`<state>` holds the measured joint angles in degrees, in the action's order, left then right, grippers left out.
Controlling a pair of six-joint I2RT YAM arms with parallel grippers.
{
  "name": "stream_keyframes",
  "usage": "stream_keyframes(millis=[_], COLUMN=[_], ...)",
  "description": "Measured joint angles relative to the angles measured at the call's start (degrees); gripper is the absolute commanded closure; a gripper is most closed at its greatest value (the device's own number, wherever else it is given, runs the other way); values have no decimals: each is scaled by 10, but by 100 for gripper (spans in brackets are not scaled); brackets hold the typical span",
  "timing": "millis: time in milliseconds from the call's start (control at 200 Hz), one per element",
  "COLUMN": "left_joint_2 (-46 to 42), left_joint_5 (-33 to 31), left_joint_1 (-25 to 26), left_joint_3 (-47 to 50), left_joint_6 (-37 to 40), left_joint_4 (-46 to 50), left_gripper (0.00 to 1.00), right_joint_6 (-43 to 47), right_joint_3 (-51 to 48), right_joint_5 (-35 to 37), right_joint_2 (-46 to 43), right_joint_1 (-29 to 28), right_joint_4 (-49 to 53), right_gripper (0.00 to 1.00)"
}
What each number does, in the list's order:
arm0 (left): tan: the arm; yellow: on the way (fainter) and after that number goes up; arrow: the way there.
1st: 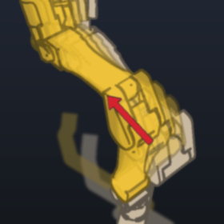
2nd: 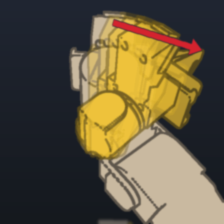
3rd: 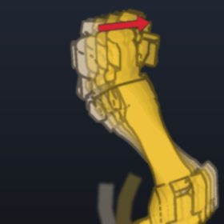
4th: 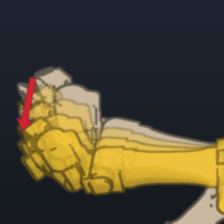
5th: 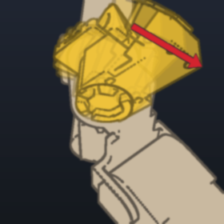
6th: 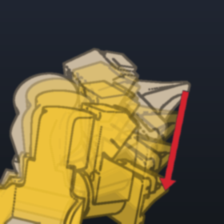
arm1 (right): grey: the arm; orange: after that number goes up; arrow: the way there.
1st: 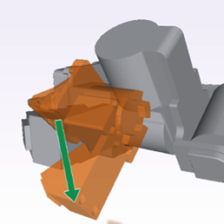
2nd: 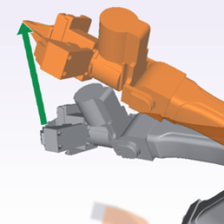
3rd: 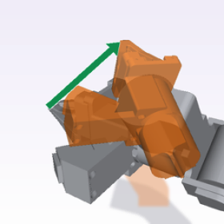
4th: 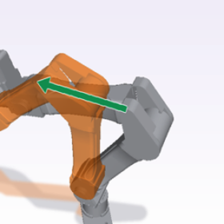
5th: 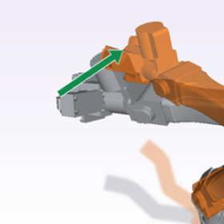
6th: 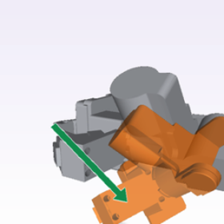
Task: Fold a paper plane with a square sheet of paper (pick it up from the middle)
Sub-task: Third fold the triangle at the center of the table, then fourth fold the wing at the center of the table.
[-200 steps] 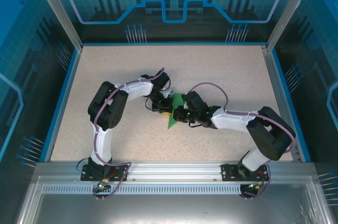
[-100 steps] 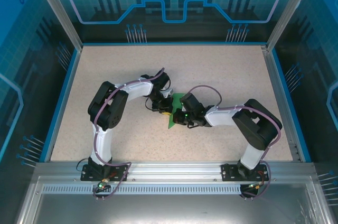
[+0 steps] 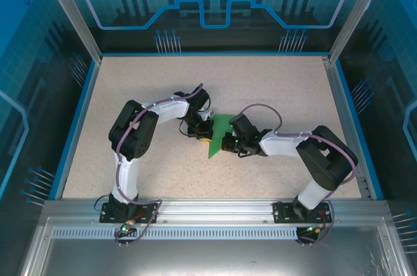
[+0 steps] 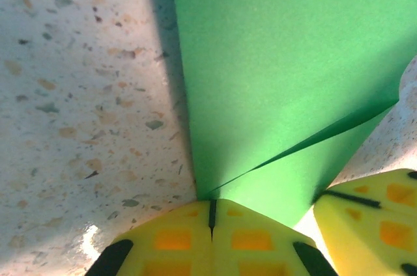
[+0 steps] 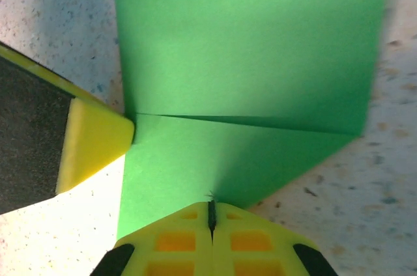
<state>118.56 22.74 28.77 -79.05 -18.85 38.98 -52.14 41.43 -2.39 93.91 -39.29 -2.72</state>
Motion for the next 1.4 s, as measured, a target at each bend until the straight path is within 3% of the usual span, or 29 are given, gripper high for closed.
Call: stream_keyframes(millis=[230, 540, 985, 1401], left_joint_2=[0, 0, 0, 1], left_joint_5=[0, 0, 0, 0], left_joint_1=[0, 0, 0, 0], left_joint_3=[0, 0, 0, -1], left_joint_6=[0, 0, 0, 0], left_joint_4=[0, 0, 0, 0], left_gripper=[95, 95, 96, 96], right_joint_6=[22, 28, 47, 57], right_joint_3=[0, 22, 40, -1], right_joint_5=[5, 2, 5, 8], right_joint_2=[-7, -20, 40, 3], right_joint_1=[33, 20, 19, 69], right_joint_4=[18, 14, 9, 10], right_gripper=[100, 100, 100, 99])
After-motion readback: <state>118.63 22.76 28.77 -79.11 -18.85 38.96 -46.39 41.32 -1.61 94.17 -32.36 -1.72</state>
